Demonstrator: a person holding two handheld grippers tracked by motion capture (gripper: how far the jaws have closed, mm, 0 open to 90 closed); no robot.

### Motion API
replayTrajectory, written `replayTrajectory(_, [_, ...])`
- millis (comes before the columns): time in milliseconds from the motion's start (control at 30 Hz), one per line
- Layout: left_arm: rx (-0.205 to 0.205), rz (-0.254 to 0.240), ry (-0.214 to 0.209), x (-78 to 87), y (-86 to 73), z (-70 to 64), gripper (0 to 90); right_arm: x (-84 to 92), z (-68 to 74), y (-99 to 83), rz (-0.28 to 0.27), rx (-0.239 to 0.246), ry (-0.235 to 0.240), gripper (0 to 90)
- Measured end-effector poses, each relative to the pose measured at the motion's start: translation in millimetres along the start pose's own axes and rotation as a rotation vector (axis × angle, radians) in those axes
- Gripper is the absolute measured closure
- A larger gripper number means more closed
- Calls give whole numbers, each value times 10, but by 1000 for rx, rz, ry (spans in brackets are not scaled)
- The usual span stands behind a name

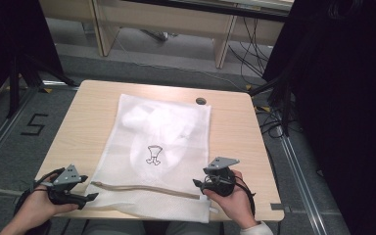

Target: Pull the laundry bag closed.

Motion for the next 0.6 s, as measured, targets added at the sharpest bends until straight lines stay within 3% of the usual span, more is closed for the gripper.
replayTrajectory(67, [7, 3, 3, 8, 1, -2, 264, -6, 45, 30, -47, 14, -15, 489])
replayTrajectory(100, [10, 1, 10, 10, 3, 0, 265, 12, 53, 43, -31, 38, 5, 494])
replayTrajectory(133, [18, -6, 8, 10, 5, -6, 266, -21, 102, 66, -71, 22, -2, 506])
replayTrajectory(167, [-4, 1, 7, 24, 3, 6, 267, -2, 115, 77, -38, 44, 13, 512])
replayTrajectory(200, [33, -11, -2, 13, 3, -14, 268, -31, 133, 102, -60, 59, 4, 523])
replayTrajectory(233, [32, -9, -3, 11, 2, -13, 268, -59, 163, 129, -75, 59, 15, 526])
replayTrajectory(300, [5, -3, 4, 14, 1, 1, 268, -68, 213, 175, -37, 87, 48, 536])
replayTrajectory(367, [17, 1, 2, 12, -3, -5, 267, -100, 292, 231, -60, 81, 53, 551])
replayTrajectory(433, [35, -4, -7, 3, -3, -11, 267, -107, 318, 277, -64, 111, 63, 555])
replayTrajectory(467, [37, -5, -6, 4, -3, -11, 267, -91, 329, 299, -40, 123, 76, 557])
replayTrajectory(600, [20, 1, 8, 15, -1, 9, 267, -137, 398, 387, -49, 130, 72, 564])
Point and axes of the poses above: each handheld gripper's, and its own axes: x roughly backward along the jaws, y roughly out of its top, z roughly to its left, the point moved 2 cm from there along -x, roughly forward along the jaws, and after that the axes turned 12 degrees about z, right-handed, at the moved point
